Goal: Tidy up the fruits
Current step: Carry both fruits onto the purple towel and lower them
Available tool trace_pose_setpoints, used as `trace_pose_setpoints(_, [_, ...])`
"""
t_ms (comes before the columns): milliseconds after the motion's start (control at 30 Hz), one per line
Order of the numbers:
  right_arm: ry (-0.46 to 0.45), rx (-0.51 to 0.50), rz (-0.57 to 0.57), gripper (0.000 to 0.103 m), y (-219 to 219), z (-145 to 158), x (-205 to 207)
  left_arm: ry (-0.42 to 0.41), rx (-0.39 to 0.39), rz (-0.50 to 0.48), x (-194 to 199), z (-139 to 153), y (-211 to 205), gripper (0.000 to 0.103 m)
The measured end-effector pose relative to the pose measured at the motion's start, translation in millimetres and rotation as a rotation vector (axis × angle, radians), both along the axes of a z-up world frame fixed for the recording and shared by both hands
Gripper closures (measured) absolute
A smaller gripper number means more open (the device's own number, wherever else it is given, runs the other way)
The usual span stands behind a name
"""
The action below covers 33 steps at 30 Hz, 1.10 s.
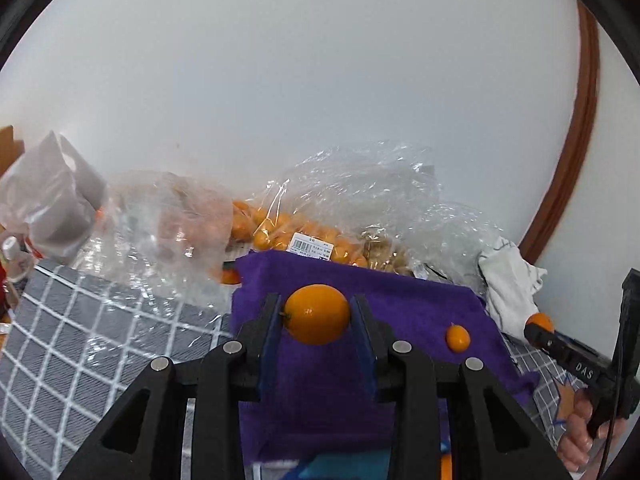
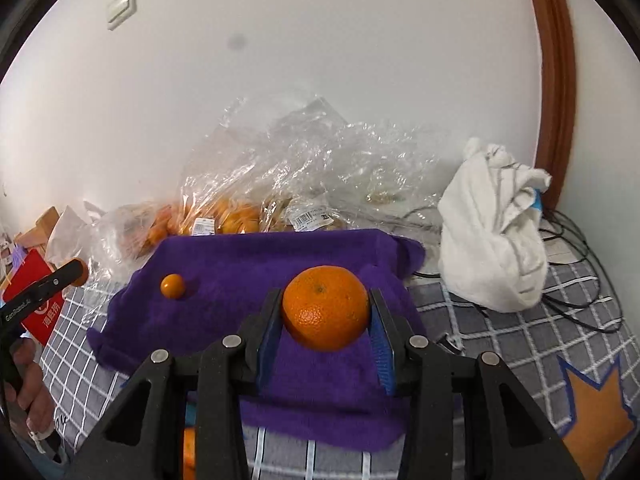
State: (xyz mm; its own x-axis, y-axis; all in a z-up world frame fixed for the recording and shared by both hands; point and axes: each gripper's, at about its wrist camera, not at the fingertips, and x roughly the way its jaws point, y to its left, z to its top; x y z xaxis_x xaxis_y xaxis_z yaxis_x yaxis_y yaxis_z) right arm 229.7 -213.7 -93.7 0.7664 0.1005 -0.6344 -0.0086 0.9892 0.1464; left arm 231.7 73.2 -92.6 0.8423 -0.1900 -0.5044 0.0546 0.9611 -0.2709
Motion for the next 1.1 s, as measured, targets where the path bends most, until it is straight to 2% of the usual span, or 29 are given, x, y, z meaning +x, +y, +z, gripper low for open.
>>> trace_pose_setpoints(267, [0.065,-0.019,0.04,0.062,10,-34,16,0.074,-0.015,-0.024,22,-42,-5,0.07])
trace_pose_setpoints(533, [0.11,0.011,0.057,0.062,11,-49,23,0.093,0.011,-0.04,27,-52,-15,0.07])
trace_pose_setpoints(767, [0.16,-0.031,0.056,0.062,19,-60,27,0.157,0.057,-0.052,34,-59,-26,0.07])
trace_pose_setpoints(1100, [0.203,-0.096,0.051,0.062,25,-72,31,0.197,0.109,-0.025,38,-66,-30,0.07])
